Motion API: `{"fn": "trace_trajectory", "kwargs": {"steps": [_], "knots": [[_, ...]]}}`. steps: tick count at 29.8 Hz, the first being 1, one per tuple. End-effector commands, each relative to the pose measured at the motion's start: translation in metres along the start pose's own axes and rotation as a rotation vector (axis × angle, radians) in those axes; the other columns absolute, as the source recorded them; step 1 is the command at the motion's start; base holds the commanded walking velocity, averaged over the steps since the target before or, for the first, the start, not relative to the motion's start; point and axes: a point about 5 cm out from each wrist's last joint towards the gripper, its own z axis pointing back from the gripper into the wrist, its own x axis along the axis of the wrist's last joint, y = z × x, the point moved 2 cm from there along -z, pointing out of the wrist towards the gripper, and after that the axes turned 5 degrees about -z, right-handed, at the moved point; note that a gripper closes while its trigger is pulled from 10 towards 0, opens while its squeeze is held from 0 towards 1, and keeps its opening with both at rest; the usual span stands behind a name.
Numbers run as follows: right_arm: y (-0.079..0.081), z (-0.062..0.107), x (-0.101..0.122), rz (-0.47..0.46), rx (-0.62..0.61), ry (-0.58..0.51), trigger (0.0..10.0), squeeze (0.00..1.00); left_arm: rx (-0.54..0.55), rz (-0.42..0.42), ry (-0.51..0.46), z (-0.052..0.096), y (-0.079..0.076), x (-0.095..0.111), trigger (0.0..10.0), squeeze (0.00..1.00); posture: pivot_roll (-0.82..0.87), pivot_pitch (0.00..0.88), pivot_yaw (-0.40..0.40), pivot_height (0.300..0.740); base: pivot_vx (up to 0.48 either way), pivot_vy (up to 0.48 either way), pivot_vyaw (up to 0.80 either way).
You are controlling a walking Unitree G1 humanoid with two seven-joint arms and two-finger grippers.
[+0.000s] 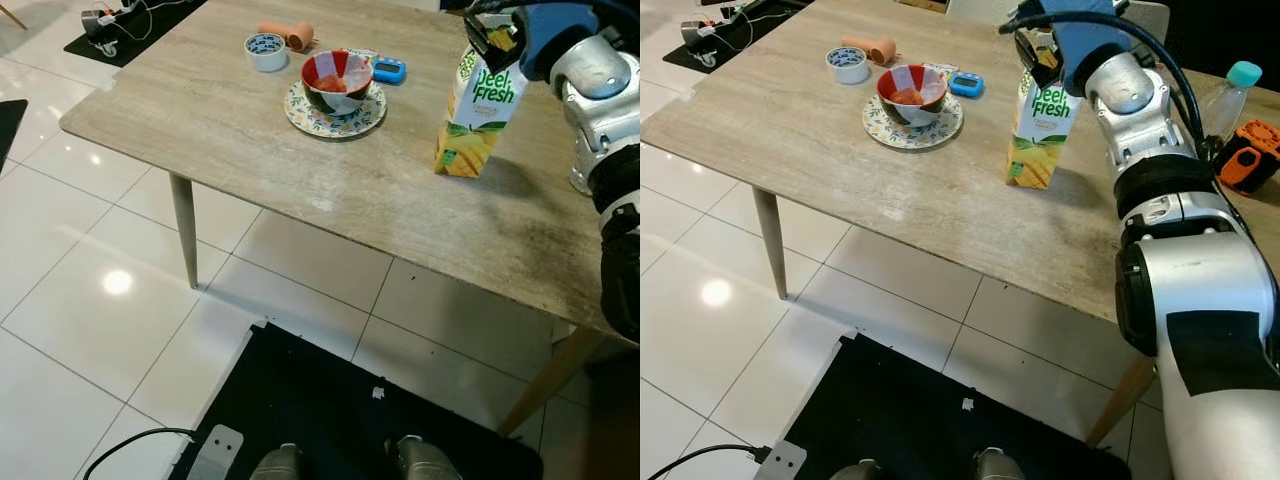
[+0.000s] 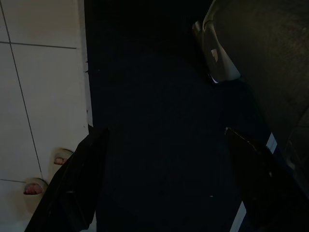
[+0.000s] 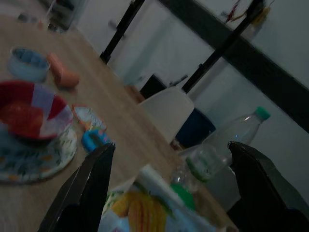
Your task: Restocking fridge
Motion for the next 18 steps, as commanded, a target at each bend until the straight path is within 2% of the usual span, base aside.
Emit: {"fn": "trace_trajectory", "kwargs": {"steps": [1, 6, 10, 16, 18], "knots": [[-0.003, 0.001, -0.004, 0.014, 0.020, 0.043, 10.0, 0.00, -0.072, -0.012, 0.050, 0.000, -0.020, -0.013, 10.0, 0.00, -0.01, 0.185, -0.018, 0.740, 0.000, 0.000, 0.00], [0.007, 0.005, -0.023, 0.051, 0.109, 0.150, 10.0, 0.00, -0.074, -0.013, 0.045, -0.001, -0.021, -0.010, 10.0, 0.00, -0.01, 0.178, -0.019, 0.740, 0.000, 0.000, 0.00], [0.008, 0.008, -0.035, 0.050, 0.123, 0.229, 10.0, 0.00, -0.074, -0.012, 0.041, -0.002, -0.022, -0.007, 10.0, 0.00, -0.01, 0.169, -0.021, 0.740, 0.000, 0.000, 0.00], [0.007, 0.010, -0.039, 0.025, 0.153, 0.269, 10.0, 0.00, -0.070, -0.009, 0.041, -0.002, -0.022, -0.005, 10.0, 0.00, -0.01, 0.159, -0.024, 0.740, 0.000, 0.000, 0.00], [0.013, 0.009, -0.034, 0.014, 0.226, 0.241, 10.0, 0.00, -0.068, -0.008, 0.042, -0.003, -0.021, -0.005, 10.0, 0.00, -0.02, 0.153, -0.025, 0.740, 0.000, 0.000, 0.00]]}}
